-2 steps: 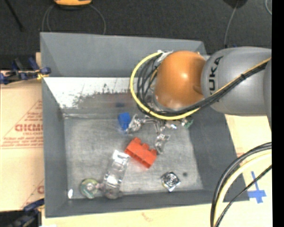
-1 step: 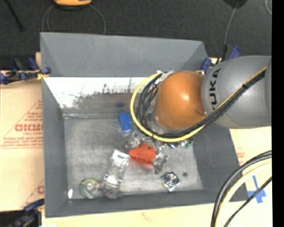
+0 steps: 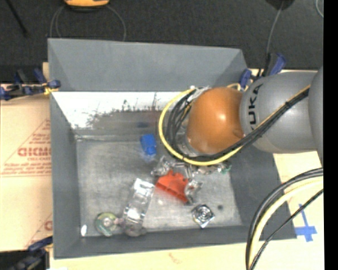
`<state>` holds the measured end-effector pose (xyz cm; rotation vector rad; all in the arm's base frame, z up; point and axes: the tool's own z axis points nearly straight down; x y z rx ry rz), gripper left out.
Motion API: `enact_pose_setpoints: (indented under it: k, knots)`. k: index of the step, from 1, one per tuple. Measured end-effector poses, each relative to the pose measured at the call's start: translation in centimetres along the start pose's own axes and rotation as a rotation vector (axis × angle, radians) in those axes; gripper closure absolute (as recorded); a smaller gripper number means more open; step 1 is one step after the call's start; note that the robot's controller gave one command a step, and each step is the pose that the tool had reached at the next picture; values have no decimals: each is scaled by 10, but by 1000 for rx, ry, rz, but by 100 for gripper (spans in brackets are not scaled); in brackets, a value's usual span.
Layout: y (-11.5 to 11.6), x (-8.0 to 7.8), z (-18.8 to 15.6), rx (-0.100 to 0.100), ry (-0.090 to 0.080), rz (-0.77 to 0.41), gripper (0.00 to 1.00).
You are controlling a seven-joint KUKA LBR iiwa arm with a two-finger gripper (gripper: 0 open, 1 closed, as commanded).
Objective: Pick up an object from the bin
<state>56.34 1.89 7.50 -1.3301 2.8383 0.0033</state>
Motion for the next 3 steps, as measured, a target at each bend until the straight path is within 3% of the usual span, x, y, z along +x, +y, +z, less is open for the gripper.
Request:
enact_pose_setpoints:
  k: [1,2,3]
  knots:
    - [64,31,-1,12,-6,-11,0]
    - [62,31,-1,12,-6,-13,100]
    - [60,29,-101,6,1,-10,100]
